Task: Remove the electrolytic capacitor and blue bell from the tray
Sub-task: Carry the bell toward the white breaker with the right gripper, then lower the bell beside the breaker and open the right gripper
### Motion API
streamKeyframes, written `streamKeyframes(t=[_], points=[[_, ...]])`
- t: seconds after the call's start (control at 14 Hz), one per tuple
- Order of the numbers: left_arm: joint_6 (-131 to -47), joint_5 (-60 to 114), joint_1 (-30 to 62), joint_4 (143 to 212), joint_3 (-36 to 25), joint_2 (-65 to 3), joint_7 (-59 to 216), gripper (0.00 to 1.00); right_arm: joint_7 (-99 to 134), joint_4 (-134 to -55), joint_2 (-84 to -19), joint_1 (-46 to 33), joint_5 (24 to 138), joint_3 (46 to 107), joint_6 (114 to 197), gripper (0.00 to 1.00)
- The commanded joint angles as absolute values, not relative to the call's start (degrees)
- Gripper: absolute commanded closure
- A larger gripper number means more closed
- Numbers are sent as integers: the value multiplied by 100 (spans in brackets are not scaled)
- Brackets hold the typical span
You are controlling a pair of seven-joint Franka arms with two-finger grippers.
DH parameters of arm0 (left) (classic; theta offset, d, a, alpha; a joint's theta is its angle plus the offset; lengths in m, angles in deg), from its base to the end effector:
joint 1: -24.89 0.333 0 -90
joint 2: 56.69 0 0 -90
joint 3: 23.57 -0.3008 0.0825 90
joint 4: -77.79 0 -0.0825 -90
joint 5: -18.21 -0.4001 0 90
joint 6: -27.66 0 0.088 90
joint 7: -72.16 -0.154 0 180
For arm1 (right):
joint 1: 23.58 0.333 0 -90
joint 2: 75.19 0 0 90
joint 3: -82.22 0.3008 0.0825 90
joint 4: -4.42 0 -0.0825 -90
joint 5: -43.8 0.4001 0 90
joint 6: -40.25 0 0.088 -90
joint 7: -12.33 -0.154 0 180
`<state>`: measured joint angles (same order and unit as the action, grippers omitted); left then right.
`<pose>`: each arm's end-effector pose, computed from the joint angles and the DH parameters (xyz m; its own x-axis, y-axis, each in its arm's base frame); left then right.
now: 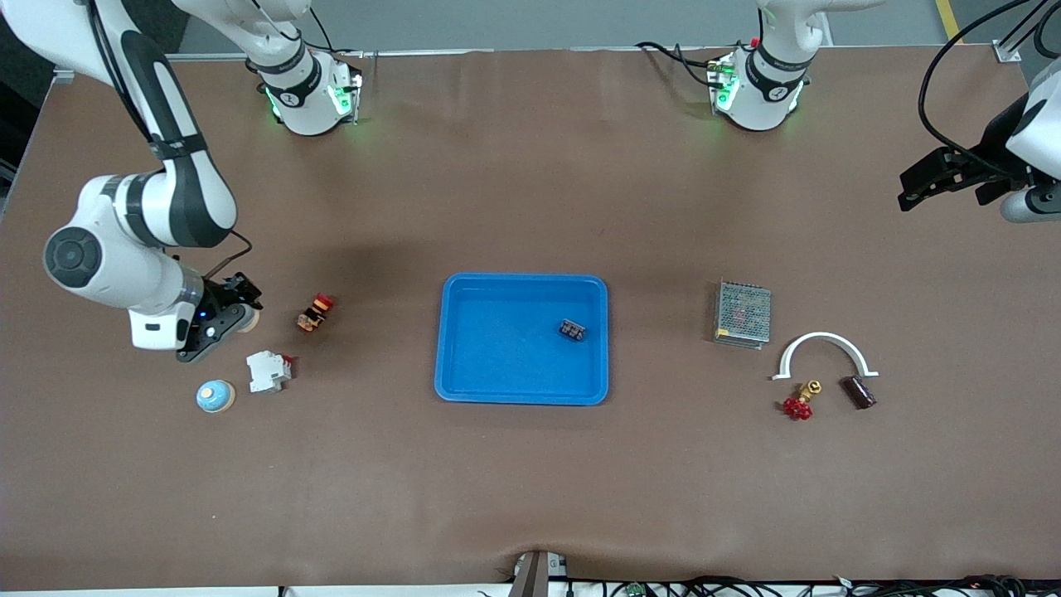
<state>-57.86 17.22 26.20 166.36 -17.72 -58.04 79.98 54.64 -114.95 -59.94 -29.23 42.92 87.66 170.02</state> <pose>0.5529 -0.0417 0.5809 0.9979 0.0587 -0.0268 0.0580 -0.9980 -0.0235 0.5762 -0.0021 0.2190 0.7344 0.6767 -0.0521 0.6736 -0.7361 -0.0663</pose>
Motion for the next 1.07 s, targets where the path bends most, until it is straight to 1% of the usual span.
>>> streamKeyframes(t=[0.0,0.14,0.64,0.86,1.0], points=[[-5813,1619,2630,16691,-1742,-5836,8051,0,5715,-12265,-6227,-3078,4371,8846,17821,64],[-5813,1619,2630,16691,-1733,-5845,8051,0,5741,-12460,-6166,-3122,4371,8846,18262,63],[-5813,1610,2639,16691,-1733,-5845,8051,0,6110,-12495,-5876,-3307,4371,8846,18624,63],[-5821,1619,2639,16682,-1742,-5836,8051,0,6128,-12671,-5779,-3342,4371,8846,18992,63],[-5830,1619,2639,16682,-1742,-5827,8051,0,6128,-12680,-5656,-3334,4371,8846,19098,63]])
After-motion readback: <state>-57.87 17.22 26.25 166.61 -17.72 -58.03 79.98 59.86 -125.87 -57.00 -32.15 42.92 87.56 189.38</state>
